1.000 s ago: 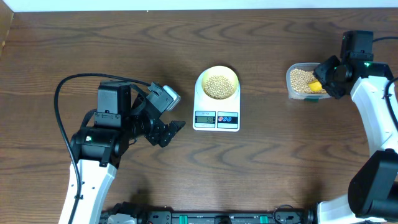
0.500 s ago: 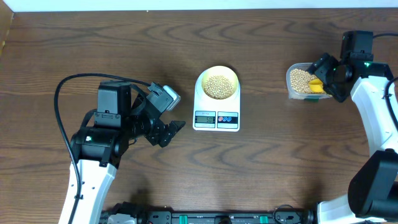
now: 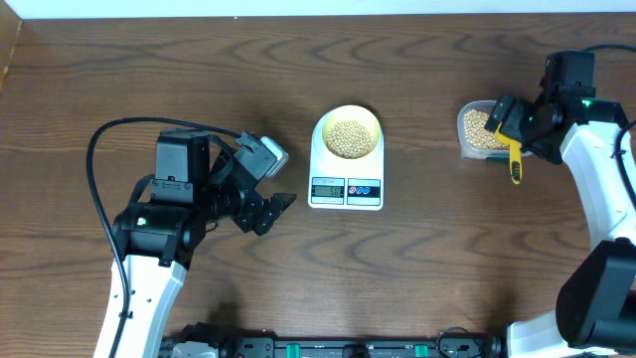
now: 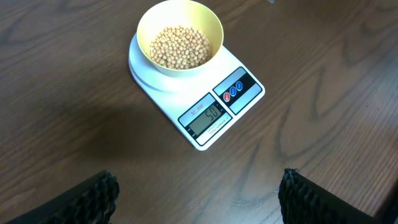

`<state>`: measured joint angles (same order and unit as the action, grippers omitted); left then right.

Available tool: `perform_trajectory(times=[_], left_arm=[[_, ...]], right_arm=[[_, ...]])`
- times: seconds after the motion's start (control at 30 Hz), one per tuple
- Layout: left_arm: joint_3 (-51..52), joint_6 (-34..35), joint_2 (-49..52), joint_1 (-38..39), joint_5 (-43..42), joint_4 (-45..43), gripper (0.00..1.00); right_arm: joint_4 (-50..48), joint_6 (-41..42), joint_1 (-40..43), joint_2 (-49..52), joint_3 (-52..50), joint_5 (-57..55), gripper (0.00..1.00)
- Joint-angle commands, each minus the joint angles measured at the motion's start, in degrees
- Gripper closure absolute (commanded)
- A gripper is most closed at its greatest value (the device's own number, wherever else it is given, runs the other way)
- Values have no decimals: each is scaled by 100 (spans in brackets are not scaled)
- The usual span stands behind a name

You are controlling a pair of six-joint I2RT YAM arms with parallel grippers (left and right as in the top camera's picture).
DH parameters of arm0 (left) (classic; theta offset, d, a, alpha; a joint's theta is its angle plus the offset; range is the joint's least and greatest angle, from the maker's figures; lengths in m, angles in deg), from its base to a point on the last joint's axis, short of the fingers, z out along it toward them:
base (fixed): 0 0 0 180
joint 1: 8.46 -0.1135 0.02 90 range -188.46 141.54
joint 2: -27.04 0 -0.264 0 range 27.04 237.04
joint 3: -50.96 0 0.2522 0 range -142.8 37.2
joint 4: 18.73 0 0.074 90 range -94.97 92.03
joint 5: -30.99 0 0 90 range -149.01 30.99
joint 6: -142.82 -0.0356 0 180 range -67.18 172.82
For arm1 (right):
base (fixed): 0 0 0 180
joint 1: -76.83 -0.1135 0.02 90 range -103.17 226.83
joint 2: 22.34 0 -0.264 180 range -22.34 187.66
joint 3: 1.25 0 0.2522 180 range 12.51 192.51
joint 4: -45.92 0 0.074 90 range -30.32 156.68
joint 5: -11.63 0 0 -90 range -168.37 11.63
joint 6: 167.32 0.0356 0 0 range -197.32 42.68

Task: Scoop item into bowl and weigh 50g on scale
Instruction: 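Lower the yellow scoop into the soybean tub with the right gripper, then release the scoop in the tub, leaving its handle resting on the rim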

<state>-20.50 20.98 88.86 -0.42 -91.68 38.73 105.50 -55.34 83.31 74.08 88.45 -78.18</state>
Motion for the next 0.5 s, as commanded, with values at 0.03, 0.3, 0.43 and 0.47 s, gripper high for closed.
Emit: perform_trajectory(times=[0.03,0.3,0.43,0.47], left_arm=[[22,-72,2,-24,-7,20,16],[22,-72,2,-24,-7,20,15],[22,-72,2,-24,-7,20,16],[22,-72,2,-24,-7,20,16]], right_arm=[[120,-682,-42,-114,9,-72,1],[553,-1285,-42,-627,11,-70,1],[822,-1602,-42,-960,11,-72,1],[859,-1679,-42,-1032,11,-72,1]])
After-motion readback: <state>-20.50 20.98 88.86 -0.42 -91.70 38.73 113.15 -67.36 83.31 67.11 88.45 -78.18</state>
